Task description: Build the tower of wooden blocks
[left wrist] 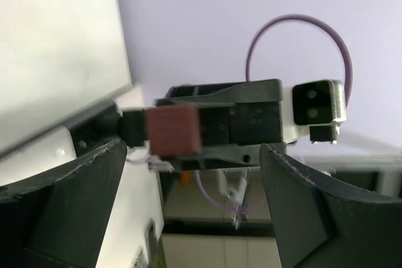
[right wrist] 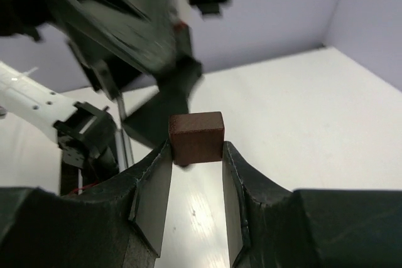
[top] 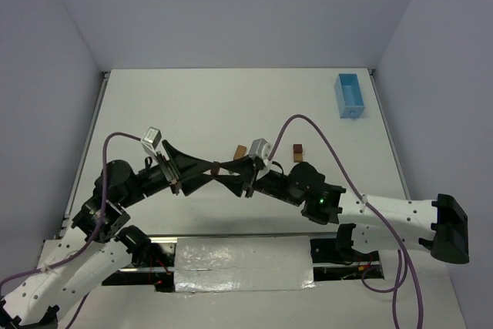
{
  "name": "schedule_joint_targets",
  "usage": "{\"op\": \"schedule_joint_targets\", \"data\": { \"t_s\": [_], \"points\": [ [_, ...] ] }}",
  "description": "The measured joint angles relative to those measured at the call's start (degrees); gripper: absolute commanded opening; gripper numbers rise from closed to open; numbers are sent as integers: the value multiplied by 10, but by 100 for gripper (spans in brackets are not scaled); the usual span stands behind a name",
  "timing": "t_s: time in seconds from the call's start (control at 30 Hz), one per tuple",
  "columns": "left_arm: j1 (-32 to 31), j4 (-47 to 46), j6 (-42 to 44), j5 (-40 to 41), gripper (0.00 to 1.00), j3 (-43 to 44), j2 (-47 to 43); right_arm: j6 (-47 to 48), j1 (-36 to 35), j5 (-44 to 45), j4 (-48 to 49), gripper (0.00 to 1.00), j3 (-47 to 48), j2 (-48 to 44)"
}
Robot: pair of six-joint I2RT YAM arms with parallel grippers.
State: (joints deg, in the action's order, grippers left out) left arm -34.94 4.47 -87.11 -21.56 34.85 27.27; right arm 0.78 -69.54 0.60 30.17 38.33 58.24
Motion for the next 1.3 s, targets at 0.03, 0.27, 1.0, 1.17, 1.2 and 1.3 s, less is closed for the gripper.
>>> {"op": "schedule_joint_targets", "data": {
  "t_s": [0.03,0.27,1.0,1.17,1.2,1.3],
  "points": [
    [0,33,19,22,99,22,3,-9,7,7,-13,5,-2,-3],
    [0,204,142,198,99,154,50,-122,121,58,-206,7,-5,-50],
    [0,362,528,527,100,161,106,-234,413,116,-715,13,197,201],
    [0,360,544,516,100,158,115,-220,441,105,-713,12,212,255],
    [0,360,545,515,99,158,115,-217,447,102,-713,13,212,263],
    [0,358,552,513,100,157,112,-207,459,93,-712,13,212,279]
  ]
}}
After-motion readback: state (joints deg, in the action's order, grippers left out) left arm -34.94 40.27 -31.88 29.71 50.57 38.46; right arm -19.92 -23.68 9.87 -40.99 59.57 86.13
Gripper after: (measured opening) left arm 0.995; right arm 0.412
